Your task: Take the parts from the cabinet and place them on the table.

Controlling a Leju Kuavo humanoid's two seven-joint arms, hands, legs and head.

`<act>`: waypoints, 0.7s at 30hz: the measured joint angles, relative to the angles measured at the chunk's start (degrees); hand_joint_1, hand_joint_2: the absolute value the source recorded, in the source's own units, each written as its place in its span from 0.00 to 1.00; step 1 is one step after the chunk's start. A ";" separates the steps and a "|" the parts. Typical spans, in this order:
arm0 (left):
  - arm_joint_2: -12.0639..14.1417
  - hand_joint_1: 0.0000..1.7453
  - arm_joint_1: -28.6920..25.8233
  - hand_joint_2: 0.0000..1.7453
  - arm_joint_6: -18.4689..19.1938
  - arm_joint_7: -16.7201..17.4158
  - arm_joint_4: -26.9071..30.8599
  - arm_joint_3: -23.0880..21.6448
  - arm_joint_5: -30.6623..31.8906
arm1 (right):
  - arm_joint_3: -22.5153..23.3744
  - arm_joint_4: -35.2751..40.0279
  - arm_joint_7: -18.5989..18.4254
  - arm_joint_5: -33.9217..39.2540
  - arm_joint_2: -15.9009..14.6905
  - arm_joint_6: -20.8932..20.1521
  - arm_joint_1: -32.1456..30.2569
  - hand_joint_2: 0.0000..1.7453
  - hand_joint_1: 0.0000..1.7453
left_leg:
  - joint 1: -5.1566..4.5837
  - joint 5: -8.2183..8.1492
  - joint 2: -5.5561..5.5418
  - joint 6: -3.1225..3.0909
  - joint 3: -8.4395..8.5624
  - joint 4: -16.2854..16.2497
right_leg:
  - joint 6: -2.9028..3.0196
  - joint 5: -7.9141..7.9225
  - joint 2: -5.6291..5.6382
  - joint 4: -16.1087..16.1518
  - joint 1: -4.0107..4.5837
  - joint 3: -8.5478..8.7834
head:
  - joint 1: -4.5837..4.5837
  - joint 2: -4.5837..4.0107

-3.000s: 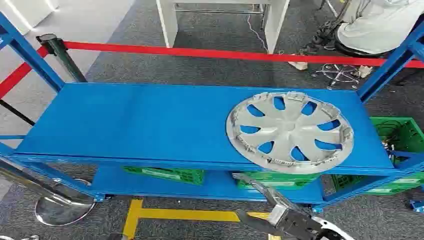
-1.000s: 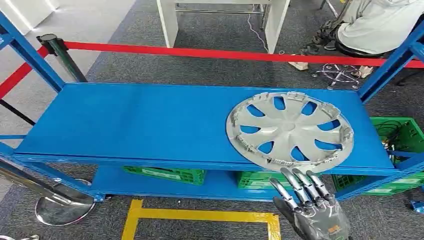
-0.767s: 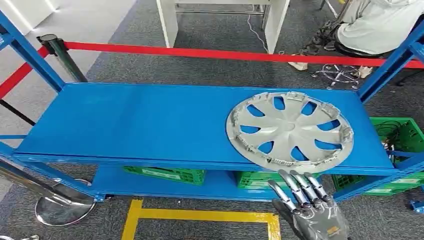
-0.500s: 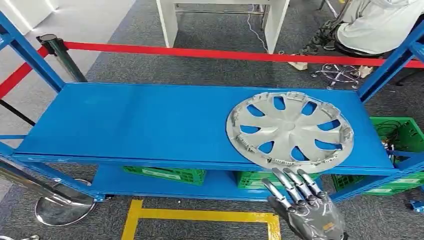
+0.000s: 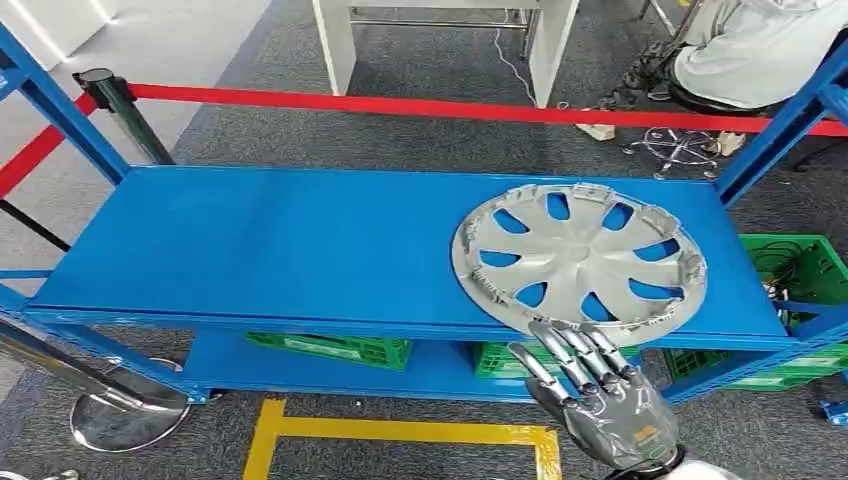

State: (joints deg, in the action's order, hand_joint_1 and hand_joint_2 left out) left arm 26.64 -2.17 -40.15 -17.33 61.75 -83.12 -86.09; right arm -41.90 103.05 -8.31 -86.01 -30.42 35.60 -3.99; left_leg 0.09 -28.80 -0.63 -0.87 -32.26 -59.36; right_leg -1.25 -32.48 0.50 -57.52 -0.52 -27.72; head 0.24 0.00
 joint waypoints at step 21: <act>0.74 0.00 2.40 0.00 0.00 0.89 -2.25 -4.66 0.22 | -0.31 -2.88 -0.15 0.44 1.55 -7.98 2.01 1.00 0.00 | -0.01 0.00 -0.03 0.00 0.00 0.00 | 0.00 0.00 -0.01 0.00 -0.01 0.02 | 0.00 0.00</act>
State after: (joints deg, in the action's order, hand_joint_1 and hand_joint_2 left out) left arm 27.39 0.23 -40.15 -16.44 59.49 -87.78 -85.88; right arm -42.20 100.17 -8.46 -85.57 -28.87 27.63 -1.98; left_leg 0.08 -28.80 -0.66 -0.87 -32.26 -59.37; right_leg -1.25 -32.48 0.49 -57.52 -0.53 -27.70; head 0.24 0.00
